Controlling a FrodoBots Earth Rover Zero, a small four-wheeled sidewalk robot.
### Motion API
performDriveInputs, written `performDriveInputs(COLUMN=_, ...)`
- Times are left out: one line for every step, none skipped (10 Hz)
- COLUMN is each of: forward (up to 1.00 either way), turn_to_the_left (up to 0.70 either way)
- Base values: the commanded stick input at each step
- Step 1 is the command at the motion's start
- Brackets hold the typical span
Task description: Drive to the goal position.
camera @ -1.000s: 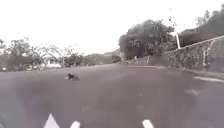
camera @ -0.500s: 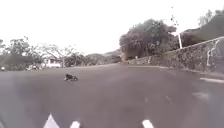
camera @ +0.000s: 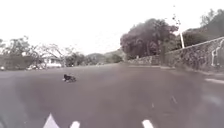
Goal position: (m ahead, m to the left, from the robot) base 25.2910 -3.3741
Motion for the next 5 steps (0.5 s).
performDriveInputs(forward=0.50, turn_to_the_left=0.00)
performDriveInputs(forward=0.50, turn_to_the_left=0.00)
performDriveInputs(forward=0.50, turn_to_the_left=0.00)
performDriveInputs(forward=0.50, turn_to_the_left=0.00)
performDriveInputs(forward=0.50, turn_to_the_left=0.00)
